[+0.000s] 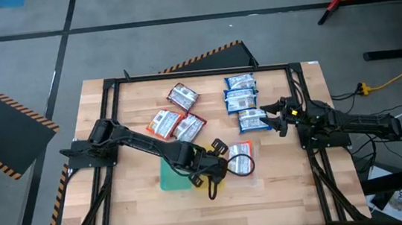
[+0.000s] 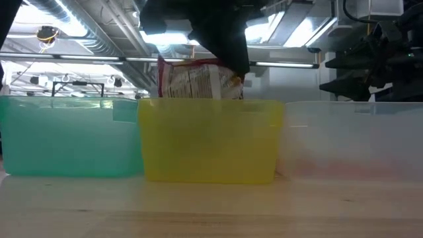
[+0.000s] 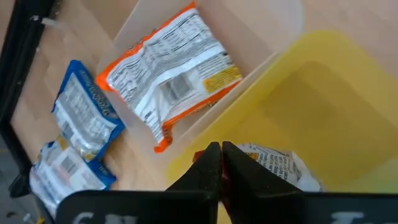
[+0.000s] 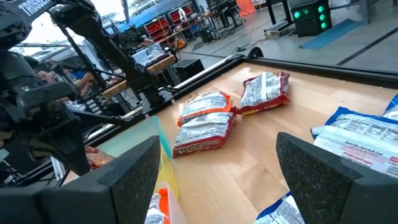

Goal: Sort Maruchan noodles
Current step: Put the middle right red noodle pack into the yellow bin, then put the top blue noodle pack into the green bin

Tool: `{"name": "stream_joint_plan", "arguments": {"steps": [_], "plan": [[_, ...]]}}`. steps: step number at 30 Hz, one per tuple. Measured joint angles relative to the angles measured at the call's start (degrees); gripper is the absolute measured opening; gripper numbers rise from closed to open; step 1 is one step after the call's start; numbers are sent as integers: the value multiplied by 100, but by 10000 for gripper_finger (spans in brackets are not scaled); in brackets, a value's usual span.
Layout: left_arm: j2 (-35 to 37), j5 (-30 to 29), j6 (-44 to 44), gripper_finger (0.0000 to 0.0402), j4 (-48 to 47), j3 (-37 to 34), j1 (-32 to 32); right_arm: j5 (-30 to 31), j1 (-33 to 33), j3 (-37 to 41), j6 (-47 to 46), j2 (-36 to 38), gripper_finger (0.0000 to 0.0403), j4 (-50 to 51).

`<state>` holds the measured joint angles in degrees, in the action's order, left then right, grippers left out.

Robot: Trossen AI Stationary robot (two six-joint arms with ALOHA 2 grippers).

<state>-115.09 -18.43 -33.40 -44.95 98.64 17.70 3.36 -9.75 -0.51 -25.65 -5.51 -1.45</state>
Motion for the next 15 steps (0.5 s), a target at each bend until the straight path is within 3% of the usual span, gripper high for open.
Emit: {"name": "stream_joint_plan", "arguments": {"steps": [10,15], "plan": [[0,773,-17,71,103,-1,-1,-150,-1,0,0,1,305,7],[18,754,450,88,190,-1,-3,-149,0,0,0,1,305,7]]}}
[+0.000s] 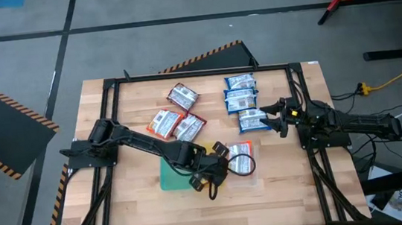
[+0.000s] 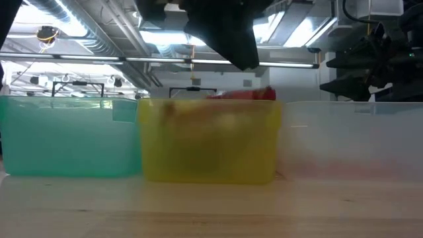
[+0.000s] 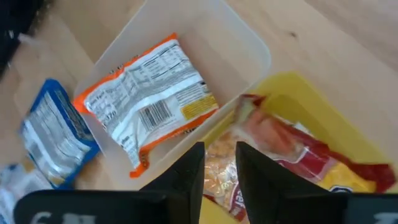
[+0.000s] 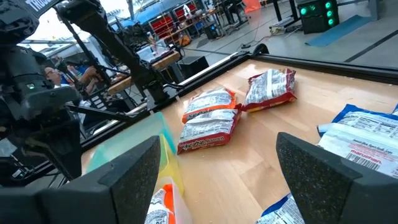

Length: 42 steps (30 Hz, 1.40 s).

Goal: Sort Maruchan noodles
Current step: Put the top blue noodle pack into the green bin

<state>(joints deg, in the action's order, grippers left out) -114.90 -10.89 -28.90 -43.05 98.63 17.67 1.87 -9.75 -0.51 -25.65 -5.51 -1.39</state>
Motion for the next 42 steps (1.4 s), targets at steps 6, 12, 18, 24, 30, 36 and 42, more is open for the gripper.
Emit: {"name": "stream_joint_plan", "arguments": {"steps": [6,12,18,24,30,36,42], "plan": [[25,822,1258,85,-243,0,-50,0,1,0,0,0,305,-2],[78,171,1917,81,-670,0,-65,0,1,2,0,-1,305,-2],[1008,-651,1936,80,-1148,-2,-349,-2,-1,0,37,1,305,11],[2136,-1006,1977,84,-1180,-316,-1210,2,1,0,39,1,305,15],[2557,-225,1567,115,-758,-824,-2371,0,-1,0,42,1,305,22],[2019,724,876,162,727,-1234,-3029,4,-1,0,44,-1,305,24],[1154,826,445,196,2201,-1207,-3495,5,1,2,46,1,305,28]]}}
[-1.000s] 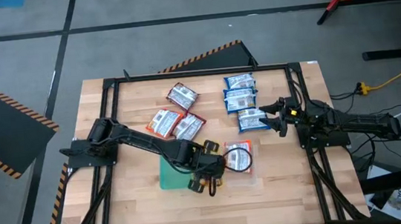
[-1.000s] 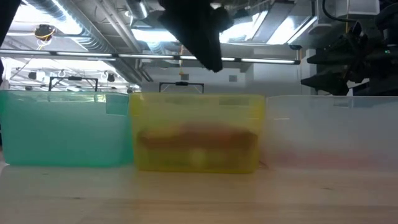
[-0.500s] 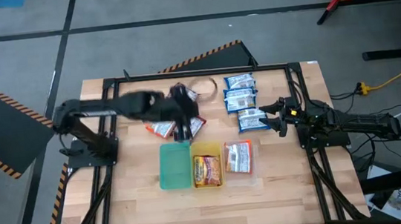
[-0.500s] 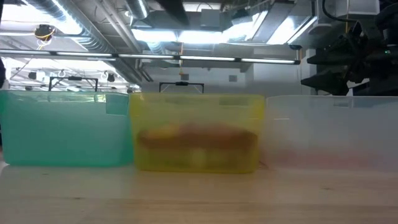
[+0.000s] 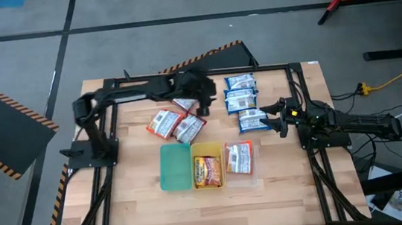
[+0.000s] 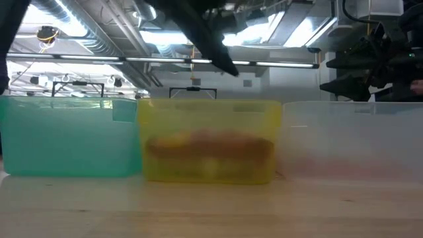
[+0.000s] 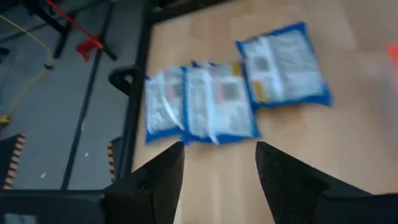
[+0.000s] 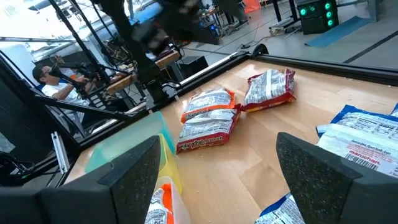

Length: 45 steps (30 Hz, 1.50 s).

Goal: Sort Maruchan noodles
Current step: Put the top blue noodle pack into the green bin

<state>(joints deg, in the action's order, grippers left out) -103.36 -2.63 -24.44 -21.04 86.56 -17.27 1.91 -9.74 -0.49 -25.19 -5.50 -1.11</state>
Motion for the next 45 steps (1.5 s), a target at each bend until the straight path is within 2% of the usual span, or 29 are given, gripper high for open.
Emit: {"name": "stream_joint_plan", "arguments": {"steps": [4,14,20,29,40,45], "plan": [[-661,308,-2,198,242,427,-268,0,-1,-1,0,0,305,2],[-2160,577,112,199,229,2129,-676,0,-2,0,4,0,305,5],[-2692,1187,337,199,41,2736,-922,-2,-2,0,20,0,305,7],[-2880,1592,585,199,3,2775,-978,-2,-1,-1,22,-1,305,7],[-3028,1716,934,199,-45,2735,-1023,-2,-2,0,44,0,305,9],[-3129,1506,1172,199,-117,2728,-1021,-2,-2,0,44,-2,305,8]]}}
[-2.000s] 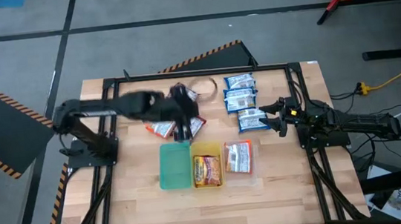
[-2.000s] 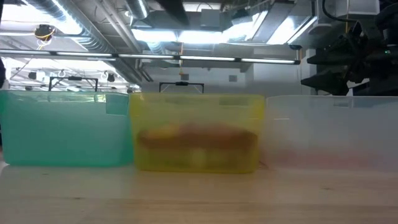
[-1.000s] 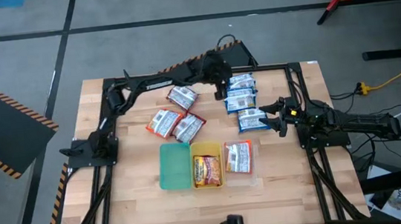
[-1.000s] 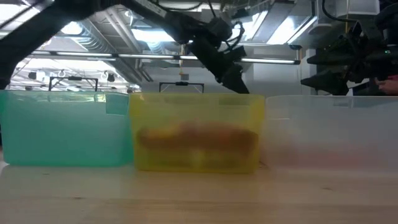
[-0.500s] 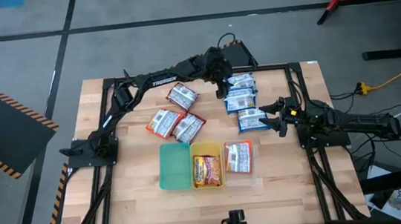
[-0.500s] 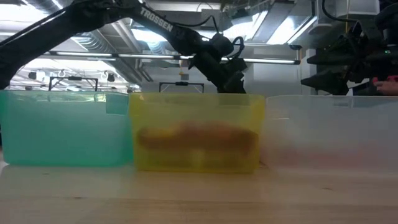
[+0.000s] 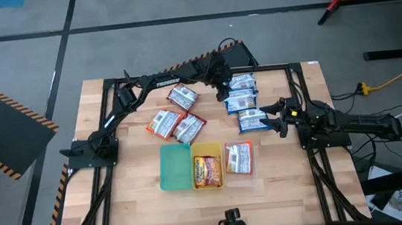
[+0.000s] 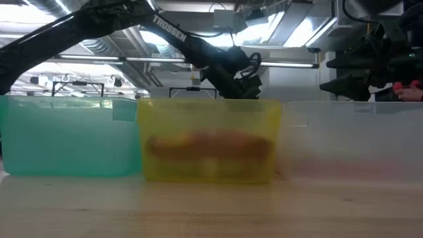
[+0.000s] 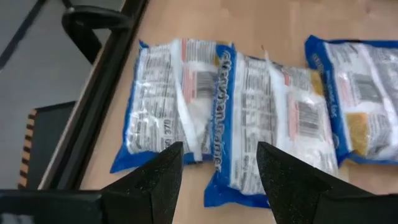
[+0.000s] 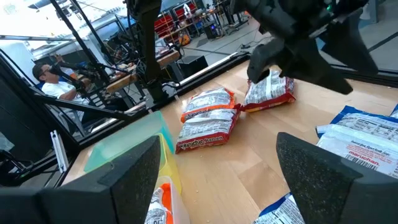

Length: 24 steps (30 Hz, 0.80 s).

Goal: Sort Maruchan noodles
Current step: Put the top blue noodle pack into the green bin

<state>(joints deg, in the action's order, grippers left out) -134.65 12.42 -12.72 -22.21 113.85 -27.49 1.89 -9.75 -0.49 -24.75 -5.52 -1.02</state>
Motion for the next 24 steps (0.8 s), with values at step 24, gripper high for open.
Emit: {"name": "stream_joint_plan", "arguments": {"steps": [24], "plan": [[2352,-1038,169,197,-1608,18,390,3466,-1,-1525,-681,-3166,176,900]]}}
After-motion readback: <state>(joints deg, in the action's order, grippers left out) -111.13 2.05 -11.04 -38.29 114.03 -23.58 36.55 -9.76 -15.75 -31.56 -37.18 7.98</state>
